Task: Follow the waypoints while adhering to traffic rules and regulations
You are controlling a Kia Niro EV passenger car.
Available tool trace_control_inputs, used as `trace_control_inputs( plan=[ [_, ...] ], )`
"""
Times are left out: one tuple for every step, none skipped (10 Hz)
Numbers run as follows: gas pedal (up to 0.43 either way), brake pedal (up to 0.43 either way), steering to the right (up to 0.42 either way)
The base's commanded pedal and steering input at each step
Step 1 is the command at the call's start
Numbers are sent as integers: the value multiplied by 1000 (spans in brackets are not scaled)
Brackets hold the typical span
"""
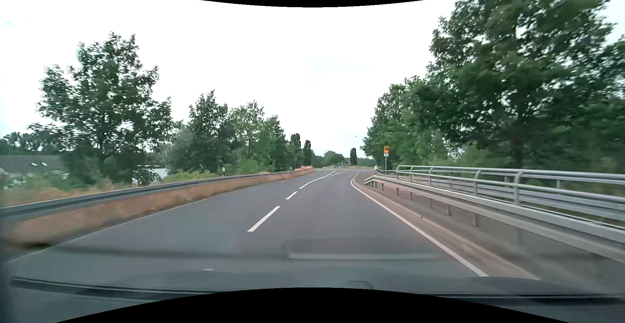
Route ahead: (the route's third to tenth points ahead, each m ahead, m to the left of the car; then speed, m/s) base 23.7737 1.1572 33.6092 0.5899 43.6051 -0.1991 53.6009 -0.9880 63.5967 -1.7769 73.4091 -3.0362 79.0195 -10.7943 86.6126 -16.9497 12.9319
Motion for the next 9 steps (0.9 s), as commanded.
trace_control_inputs(
  plan=[
    [0, 0, 1],
    [0, 0, 1],
    [0, 0, 1],
    [0, 6, 2],
    [0, 12, 1],
    [0, 24, 1],
    [0, 43, 2],
    [0, 49, 2],
    [0, 67, 3]
  ],
)
